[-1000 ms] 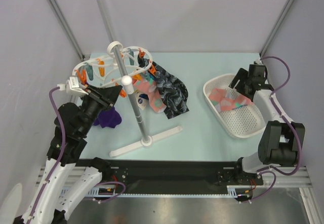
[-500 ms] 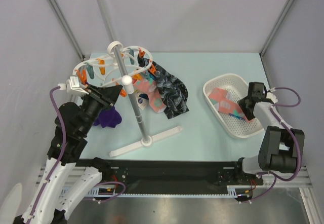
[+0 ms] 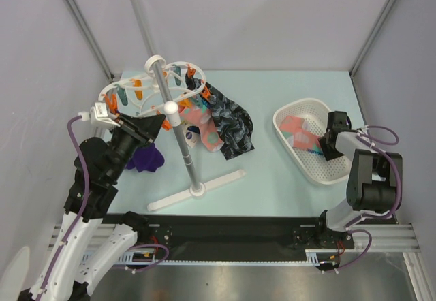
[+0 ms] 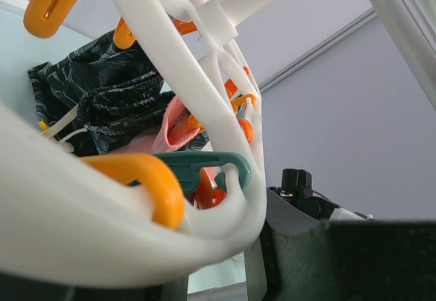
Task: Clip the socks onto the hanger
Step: Pick up the sock from the bin.
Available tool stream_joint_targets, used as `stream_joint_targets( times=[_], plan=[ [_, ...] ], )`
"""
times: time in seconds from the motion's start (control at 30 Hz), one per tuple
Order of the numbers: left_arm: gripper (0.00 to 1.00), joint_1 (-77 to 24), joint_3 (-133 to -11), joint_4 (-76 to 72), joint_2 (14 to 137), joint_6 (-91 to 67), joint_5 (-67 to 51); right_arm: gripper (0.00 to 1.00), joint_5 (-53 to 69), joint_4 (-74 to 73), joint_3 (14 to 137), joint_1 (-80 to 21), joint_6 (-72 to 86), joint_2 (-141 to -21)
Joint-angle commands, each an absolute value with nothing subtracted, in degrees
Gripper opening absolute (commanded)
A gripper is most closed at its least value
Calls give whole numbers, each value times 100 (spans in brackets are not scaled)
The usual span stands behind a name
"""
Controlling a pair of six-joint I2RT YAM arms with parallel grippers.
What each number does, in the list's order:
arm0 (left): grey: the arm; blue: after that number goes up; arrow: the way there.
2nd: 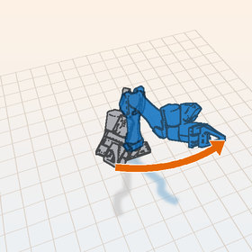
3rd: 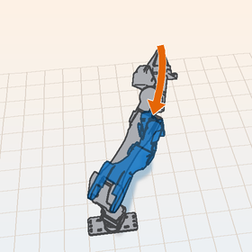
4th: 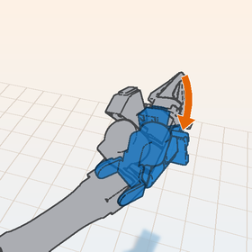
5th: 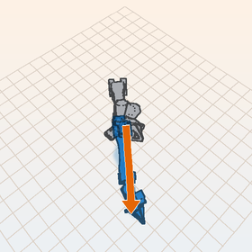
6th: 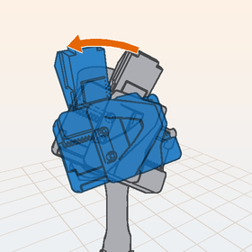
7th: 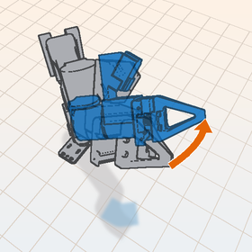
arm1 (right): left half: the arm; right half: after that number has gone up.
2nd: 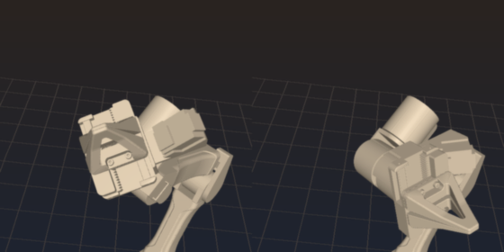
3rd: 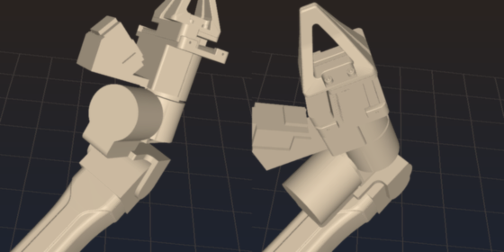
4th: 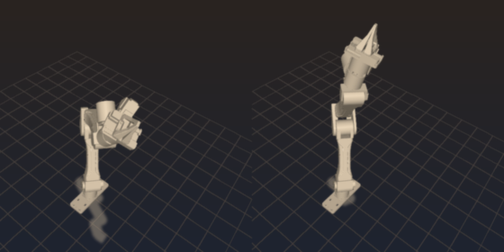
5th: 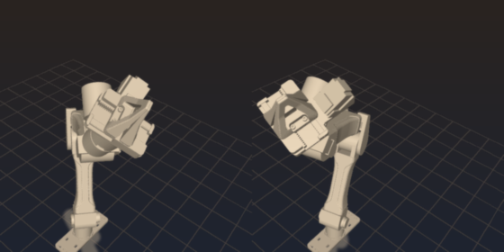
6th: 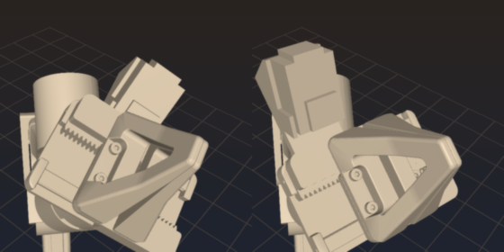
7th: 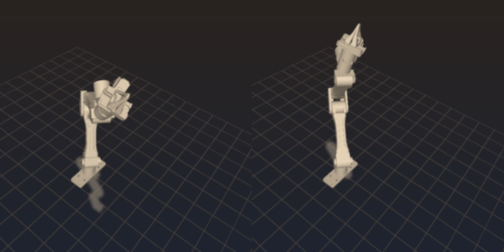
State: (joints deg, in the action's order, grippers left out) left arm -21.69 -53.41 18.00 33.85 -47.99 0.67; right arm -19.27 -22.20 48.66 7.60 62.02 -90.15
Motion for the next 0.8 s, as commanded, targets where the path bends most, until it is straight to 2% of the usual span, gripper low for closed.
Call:
stream_joint_targets(
  times=[0.0,0.23,0.33,0.37,0.4,0.5,0.57,0.63,0.67,0.7,0.77],
  plan=[
    [0,-2180,-5282,1854,3384,-4746,-70,41,-2100,-2136,4755,721,6381,-9141],
    [0,-2180,-5352,1916,3375,-4711,-35,1,-2224,-2171,4869,607,5636,-8298],
    [0,-2180,-5379,1951,3357,-4720,-18,0,-2373,-2381,5325,440,4714,-7964],
    [0,-2180,-5370,1960,3366,-4720,-9,0,-2330,-2321,5587,379,3893,-7858],
    [0,-2180,-5370,1977,3349,-4720,-17,0,-1764,-2138,5659,343,3354,-7770],
    [0,-2180,-5388,2004,3349,-4729,-26,0,-1285,-1671,5739,18,2018,-7130],
    [0,-2180,-5388,2013,3357,-4763,-44,5,-1117,-1548,5809,-465,1540,-6585],
    [0,-2180,-5396,2039,3375,-4781,-79,8,-390,-1617,6020,-615,1136,-6260],
    [0,-2180,-5405,2039,3375,-4790,-97,7,-56,-1643,6099,-694,1064,-6180],
    [0,-2180,-5414,2039,3401,-4790,-114,6,870,-1644,6230,-755,968,-6118],
    [0,-2180,-5432,2083,3401,-4825,-149,3,1597,-1844,6433,-1244,503,-6065]
  ],
)
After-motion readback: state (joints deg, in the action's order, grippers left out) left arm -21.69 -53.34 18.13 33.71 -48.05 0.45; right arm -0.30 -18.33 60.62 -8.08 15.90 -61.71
